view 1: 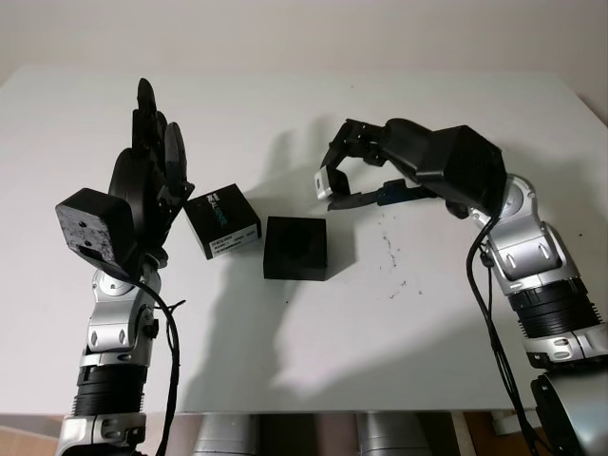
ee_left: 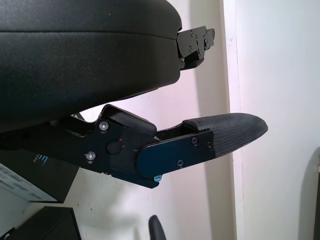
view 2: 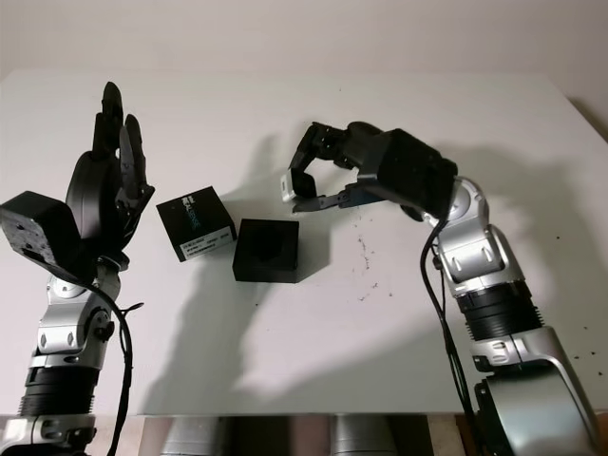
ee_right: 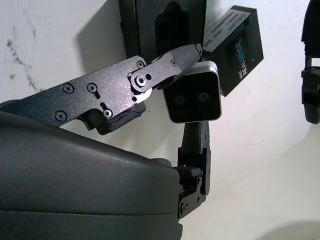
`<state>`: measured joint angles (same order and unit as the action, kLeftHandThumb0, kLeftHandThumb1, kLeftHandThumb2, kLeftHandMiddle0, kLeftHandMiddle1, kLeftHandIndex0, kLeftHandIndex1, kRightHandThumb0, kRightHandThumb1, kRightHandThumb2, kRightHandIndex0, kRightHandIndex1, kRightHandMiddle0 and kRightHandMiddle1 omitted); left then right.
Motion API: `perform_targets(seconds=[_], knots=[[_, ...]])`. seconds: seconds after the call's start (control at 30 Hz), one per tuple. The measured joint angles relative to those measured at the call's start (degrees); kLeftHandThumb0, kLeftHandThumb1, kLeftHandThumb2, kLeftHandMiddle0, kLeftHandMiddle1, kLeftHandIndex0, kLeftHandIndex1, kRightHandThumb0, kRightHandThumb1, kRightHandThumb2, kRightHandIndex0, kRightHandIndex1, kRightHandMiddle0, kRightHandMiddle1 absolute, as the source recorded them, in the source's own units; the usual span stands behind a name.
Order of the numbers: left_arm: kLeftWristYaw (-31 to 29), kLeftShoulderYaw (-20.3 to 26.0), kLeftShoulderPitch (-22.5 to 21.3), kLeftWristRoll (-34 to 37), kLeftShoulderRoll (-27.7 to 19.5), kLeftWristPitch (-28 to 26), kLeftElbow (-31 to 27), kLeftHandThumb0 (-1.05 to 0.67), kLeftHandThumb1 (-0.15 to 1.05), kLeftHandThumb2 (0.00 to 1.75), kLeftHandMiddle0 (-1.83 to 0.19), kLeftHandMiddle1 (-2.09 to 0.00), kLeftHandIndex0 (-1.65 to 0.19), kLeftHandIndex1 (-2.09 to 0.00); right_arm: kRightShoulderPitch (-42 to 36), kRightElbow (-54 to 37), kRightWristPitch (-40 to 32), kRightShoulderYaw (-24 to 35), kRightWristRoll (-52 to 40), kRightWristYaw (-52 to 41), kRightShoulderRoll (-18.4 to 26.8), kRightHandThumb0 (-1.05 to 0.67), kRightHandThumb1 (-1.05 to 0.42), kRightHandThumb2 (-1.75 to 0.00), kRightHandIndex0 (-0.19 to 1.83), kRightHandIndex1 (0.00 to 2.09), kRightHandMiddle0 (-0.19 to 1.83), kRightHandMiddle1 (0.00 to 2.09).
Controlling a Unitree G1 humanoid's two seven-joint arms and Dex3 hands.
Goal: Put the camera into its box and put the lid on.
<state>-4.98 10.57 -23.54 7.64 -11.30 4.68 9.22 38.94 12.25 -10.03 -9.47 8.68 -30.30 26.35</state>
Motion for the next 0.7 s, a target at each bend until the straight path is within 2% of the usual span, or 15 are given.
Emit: perform_targets(seconds=[0.33, 0.7], knots=[[0.2, -0.1, 0.0, 0.0, 0.1, -0.2, 0.0, -0.76, 1.05, 0.67, 0.19, 0.0, 0.19, 0.0, -2.3, -4.1, -4.3, -0.1, 0.1, 2.3, -3.8, -0.45, -0.95, -0.05, 0.28, 0.06, 0.21, 1.93], [0.3, -0.1, 0.0, -0.2, 0.5, -0.2, 0.0, -0.77, 1.05, 0.67, 0.19, 0.0, 0.19, 0.0, -4.5, -4.4, -4.1, -1.3, 2.3, 5.6, -5.5, -0.46, -0.95, -0.05, 0.3, 0.06, 0.21, 1.93]])
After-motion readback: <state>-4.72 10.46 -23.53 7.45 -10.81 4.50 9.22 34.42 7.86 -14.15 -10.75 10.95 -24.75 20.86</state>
